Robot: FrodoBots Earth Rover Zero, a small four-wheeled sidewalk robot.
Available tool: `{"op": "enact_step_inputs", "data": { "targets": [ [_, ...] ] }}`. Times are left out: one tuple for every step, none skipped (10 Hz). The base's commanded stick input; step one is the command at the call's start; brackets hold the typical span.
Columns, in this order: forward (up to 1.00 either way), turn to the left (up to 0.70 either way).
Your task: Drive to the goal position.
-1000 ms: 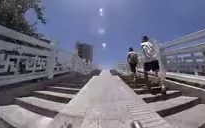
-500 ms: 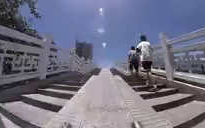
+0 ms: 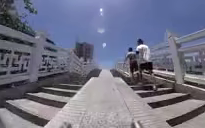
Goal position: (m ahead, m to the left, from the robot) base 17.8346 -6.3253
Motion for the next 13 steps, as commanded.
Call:
{"op": "enact_step_inputs", "data": {
  "targets": [
    [0.7, 0.0],
    [0.7, 0.01],
    [0.7, 0.07],
    [0.7, 0.14],
    [0.7, 0.08],
    [0.7, 0.0],
    [0.7, 0.0],
    [0.7, 0.0],
    [0.7, 0.0],
    [0.7, 0.0],
    [0.7, 0.0],
    [0.7, 0.0],
    [0.7, 0.0]
  ]
}}
